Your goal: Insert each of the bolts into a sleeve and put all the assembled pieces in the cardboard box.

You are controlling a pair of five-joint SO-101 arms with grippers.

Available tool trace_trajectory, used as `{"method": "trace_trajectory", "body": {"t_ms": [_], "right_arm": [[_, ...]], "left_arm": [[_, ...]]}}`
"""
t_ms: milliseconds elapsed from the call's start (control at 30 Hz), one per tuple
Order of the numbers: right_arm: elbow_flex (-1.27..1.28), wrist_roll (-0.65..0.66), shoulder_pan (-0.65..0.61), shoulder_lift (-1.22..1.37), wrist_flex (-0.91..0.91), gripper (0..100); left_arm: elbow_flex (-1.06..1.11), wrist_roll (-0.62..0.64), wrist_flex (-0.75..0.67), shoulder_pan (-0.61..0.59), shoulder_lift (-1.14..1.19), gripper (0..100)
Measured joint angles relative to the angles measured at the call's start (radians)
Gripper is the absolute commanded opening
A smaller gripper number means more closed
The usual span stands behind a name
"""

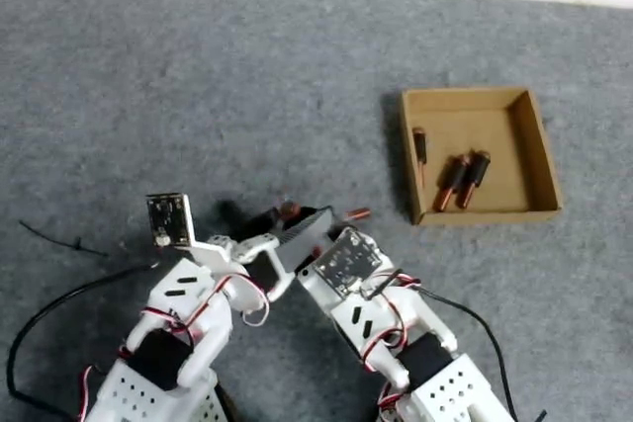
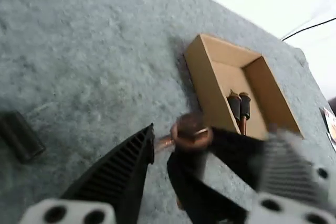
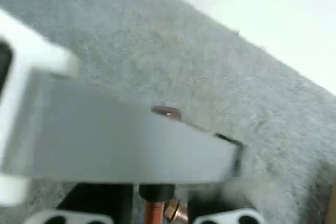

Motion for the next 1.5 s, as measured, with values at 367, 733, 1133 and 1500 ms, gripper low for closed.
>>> {"method": "trace_trajectory", "body": {"t_ms": [367,733,1133,1500], "right_arm": [[0.000,0.000,0.000,0.002,0.000,0.5],[0.000,0.000,0.140,0.002,-0.017,0.5],[0.000,0.000,0.313,0.002,-0.091,0.5],[0.000,0.000,0.485,0.003,-0.091,0.5]], "left_arm": [[-0.043,0.098,0.000,-0.324,0.000,40],[-0.043,0.147,0.000,-0.470,0.000,33],[-0.043,0.055,0.000,-0.479,0.000,3],[-0.009,-0.040,0.000,-0.563,0.000,1]]}}
